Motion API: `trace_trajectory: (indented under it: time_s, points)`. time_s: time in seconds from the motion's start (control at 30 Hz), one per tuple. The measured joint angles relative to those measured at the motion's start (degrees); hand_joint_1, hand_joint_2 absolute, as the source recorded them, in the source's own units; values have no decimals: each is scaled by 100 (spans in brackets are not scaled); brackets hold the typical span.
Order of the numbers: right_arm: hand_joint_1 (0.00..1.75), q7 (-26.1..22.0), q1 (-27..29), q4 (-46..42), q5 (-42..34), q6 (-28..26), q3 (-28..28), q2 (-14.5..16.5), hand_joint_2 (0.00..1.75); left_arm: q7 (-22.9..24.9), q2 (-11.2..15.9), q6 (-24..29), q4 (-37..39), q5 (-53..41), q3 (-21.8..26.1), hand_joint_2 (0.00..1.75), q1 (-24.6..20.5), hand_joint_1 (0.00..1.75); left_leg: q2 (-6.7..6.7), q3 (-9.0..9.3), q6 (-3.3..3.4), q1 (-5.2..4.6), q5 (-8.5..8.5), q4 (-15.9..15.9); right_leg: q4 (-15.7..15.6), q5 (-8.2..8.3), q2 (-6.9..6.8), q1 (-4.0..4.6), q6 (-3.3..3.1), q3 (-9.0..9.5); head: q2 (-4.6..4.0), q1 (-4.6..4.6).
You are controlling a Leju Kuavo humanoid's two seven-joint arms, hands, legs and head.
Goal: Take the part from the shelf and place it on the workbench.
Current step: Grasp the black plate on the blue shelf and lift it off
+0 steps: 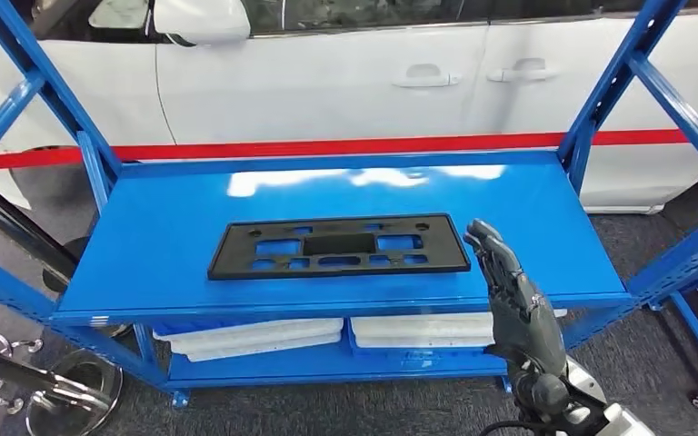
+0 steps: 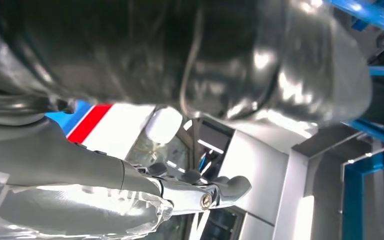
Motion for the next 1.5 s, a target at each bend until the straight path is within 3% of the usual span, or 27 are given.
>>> trace_trajectory:
  time_s: [0.1,0.13,0.17,0.23,0.27,0.3,0.33,0.43,0.47,0.57,0.63,0.7,0.77,0.8,0.83,0.87,0.93,1.0,1.1,1.17,1.27,1.3,1.33,1.37,1.43,1.47,1.5]
  points:
    - [0,-2,-49,-22,-3,6,-3,0,0,-26,-5,-2,1,-26,-19,0,-52,0,-15,92,27,27,31,-83,-64,-138,26,26,74,124,0,-1]
    - [0,-4,-65,-30,-3,10,-4,-1,0,-34,-8,-3,1,-32,-30,0,-79,0,-14,118,52,46,19,-107,70,-235,13,28,100,75,0,0]
    - [0,-3,-76,-33,-2,20,-4,-2,0,-40,-10,-4,1,-39,-40,0,-98,0,-13,145,78,63,1,-126,351,-390,-3,25,127,-60,0,1]
    - [0,15,-86,-30,17,61,-4,-3,0,-43,-10,-2,1,-57,-62,0,-101,0,-12,177,124,53,-58,-121,1197,-733,-22,12,165,-561,0,2]
    - [0,42,-87,-22,39,79,-3,-2,0,-43,-10,1,1,-70,-73,0,-98,0,-13,194,132,48,-92,-113,1554,-805,-25,7,177,-819,0,2]
    - [0,95,-90,-6,64,90,5,-2,0,-42,-10,3,1,-82,-85,0,-95,0,-18,219,133,44,-132,-99,1720,-742,-28,5,180,-999,0,2]
    - [0,179,-101,24,86,91,25,-1,0,-42,-10,4,1,-95,-96,0,-94,0,-28,259,130,41,-177,-85,1650,-543,-30,4,175,-1068,0,2]
    - [0,565,-262,281,103,91,162,1,0,-42,-13,1,2,-129,-122,0,-102,0,-55,391,98,23,-311,-46,637,294,-25,27,88,-846,0,2]
    - [0,700,-352,428,96,93,229,3,0,-42,-15,-3,2,-140,-130,0,-112,0,-59,395,79,20,-334,-33,388,410,-22,41,51,-782,0,3]
    - [0,937,-608,897,55,98,441,26,0,-42,-19,-20,4,-163,-156,0,-144,0,-65,356,12,19,-351,-23,217,392,-18,61,-15,-770,0,5]
    - [0,971,-755,1136,24,79,553,69,87,-44,-18,-26,6,-173,-181,0,-154,0,-52,320,-45,12,-449,83,163,403,-34,15,-53,-730,0,4]
    - [0,984,-886,1316,-10,31,639,122,175,-47,-18,-26,8,-181,-208,0,-165,0,-22,74,-115,30,-735,614,115,402,-63,-25,-90,-670,0,2]
    - [0,1021,-963,1458,-18,-48,699,158,175,-48,-20,-24,10,-195,-234,0,-171,0,10,-348,-172,71,-1028,1406,111,375,-84,-32,-102,-638,0,2]
    - [0,1046,-984,1516,4,-92,721,165,175,-48,-22,-23,13,-202,-244,0,-168,0,22,-501,-191,91,-1060,1649,111,357,-91,-35,-99,-619,0,2]
    - [0,1068,-1001,1568,46,-131,745,169,175,-47,-25,-22,17,-207,-252,0,-162,0,29,-547,-203,107,-964,1660,111,336,-94,-42,-90,-593,0,2]
    - [0,1082,-1019,1606,99,-157,767,170,175,-46,-27,-22,22,-211,-258,0,-157,0,33,-479,-208,119,-762,1441,108,311,-92,-52,-75,-557,0,2]
    - [0,1090,-1056,1664,239,-201,816,171,175,-46,-30,-22,27,-214,-266,0,-154,0,33,-145,-193,125,-268,650,77,260,-85,-68,-29,-463,0,2]
    - [0,1138,-1092,1725,550,-309,889,172,175,-43,-30,-16,28,-221,-268,0,-155,0,29,97,-147,98,-48,111,31,235,-76,-63,33,-408,0,2]
    - [0,1253,-1153,1828,1324,-570,1111,173,175,-30,-34,-5,30,-239,-271,0,-159,0,27,187,-68,101,-98,-112,-43,222,-75,-46,114,-392,0,3]
    - [0,1282,-1204,1903,1623,-699,1291,176,175,-26,-46,-5,33,-251,-275,0,-162,0,27,263,-14,137,-113,-230,174,83,-75,-40,155,-492,0,3]
    - [0,1291,-1241,2036,1727,-777,1485,190,175,-20,-59,-4,38,-259,-279,0,-164,0,27,352,59,134,-152,-279,1336,-346,-70,-39,190,-1139,0,3]
    - [0,1296,-1242,2076,1735,-784,1527,192,175,-19,-61,-4,39,-260,-279,0,-163,0,23,382,71,128,-177,-279,1628,-374,-70,-39,194,-1342,0,3]
    - [0,1301,-1243,2111,1737,-790,1561,192,175,-16,-61,-4,40,-261,-279,0,-162,0,17,424,77,125,-206,-279,1704,-276,-70,-39,191,-1449,0,4]
    - [0,1305,-1248,2138,1736,-796,1588,192,175,-15,-62,-3,40,-261,-279,0,-159,0,8,475,73,124,-240,-279,1546,-63,-70,-38,180,-1441,0,4]
    - [0,1322,-1267,2173,1778,-837,1628,192,175,-10,-70,-4,40,-262,-279,0,-154,0,-13,578,50,125,-312,-285,790,493,-67,-28,123,-1196,0,4]
    - [0,1350,-1283,2188,1888,-899,1648,192,175,-9,-76,-3,42,-264,-280,0,-156,0,-23,607,30,118,-343,-277,455,683,-65,-13,89,-1080,0,4]
    - [0,1399,-1306,2207,2105,-1018,1685,203,175,-7,-81,-2,44,-268,-280,0,-159,0,-29,613,6,114,-367,-268,237,769,-62,2,55,-1007,0,4]
